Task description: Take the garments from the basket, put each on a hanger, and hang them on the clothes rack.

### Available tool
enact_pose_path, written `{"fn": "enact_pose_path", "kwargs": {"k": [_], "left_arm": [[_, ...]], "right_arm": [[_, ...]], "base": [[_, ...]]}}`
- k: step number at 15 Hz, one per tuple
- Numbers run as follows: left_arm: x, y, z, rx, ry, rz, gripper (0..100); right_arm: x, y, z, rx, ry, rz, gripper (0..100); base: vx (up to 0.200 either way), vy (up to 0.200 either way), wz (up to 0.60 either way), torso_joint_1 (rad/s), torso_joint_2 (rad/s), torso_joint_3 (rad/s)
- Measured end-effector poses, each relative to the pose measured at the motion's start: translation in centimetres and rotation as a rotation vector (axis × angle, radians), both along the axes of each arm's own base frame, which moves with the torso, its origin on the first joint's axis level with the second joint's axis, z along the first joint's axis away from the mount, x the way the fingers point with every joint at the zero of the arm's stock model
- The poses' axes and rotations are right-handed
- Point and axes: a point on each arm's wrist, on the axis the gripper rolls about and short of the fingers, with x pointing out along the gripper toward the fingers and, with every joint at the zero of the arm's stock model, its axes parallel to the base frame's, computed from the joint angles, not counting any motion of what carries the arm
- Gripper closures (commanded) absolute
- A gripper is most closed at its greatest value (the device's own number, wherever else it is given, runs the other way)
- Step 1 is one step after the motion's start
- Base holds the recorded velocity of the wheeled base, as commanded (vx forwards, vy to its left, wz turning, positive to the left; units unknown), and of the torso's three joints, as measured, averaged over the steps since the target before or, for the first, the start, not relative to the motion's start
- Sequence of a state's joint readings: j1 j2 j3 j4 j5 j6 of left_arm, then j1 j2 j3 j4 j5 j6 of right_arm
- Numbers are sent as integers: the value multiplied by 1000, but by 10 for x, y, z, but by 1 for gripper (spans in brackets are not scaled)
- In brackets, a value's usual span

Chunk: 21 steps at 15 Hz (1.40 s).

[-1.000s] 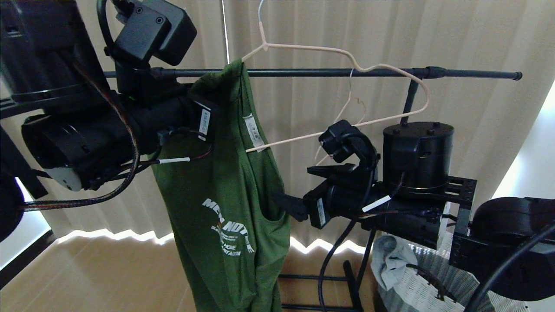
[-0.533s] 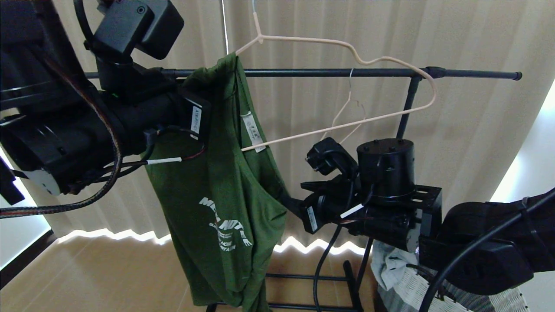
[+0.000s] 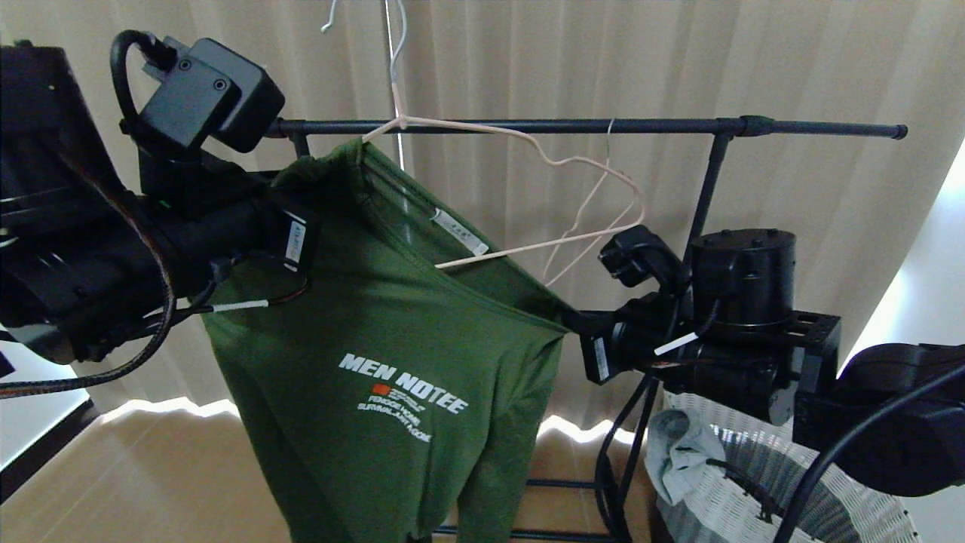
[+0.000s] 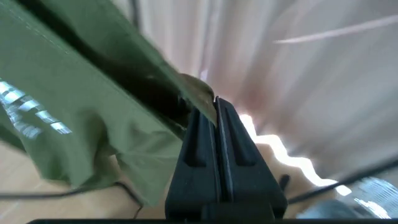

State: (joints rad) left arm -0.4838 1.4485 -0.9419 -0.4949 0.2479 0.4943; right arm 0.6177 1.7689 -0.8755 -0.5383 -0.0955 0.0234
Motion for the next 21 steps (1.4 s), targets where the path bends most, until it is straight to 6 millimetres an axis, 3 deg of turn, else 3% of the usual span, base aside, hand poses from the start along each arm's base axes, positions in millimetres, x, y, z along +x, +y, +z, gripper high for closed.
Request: {"fn": "enact_pose_path", "kwargs": {"k": [4, 8, 13, 16, 17, 21], "left_arm": [[-8, 9, -17, 64, 40, 14, 100], [-14, 16, -32, 158, 58, 24, 100], [-13, 18, -46, 242, 23, 34, 100], [-4, 15, -51, 240, 19, 122, 100], [-1, 15, -53, 242, 26, 158, 100], [5, 12, -51, 215, 22, 196, 100]], "right_arm": [[8, -32, 21, 30, -57, -95, 100], [16, -47, 34, 53, -100, -147, 100], [16, -40, 48, 84, -138, -111, 100], [-2, -21, 52, 92, -136, -20, 100], [-10, -15, 52, 84, -122, 13, 0], [-34, -1, 56, 75, -104, 96, 0]], "base": [[0, 0, 0, 0, 0, 0], [0, 0, 0, 0, 0, 0], [0, 0, 0, 0, 0, 0], [0, 0, 0, 0, 0, 0], [0, 0, 0, 0, 0, 0], [0, 0, 0, 0, 0, 0]]}}
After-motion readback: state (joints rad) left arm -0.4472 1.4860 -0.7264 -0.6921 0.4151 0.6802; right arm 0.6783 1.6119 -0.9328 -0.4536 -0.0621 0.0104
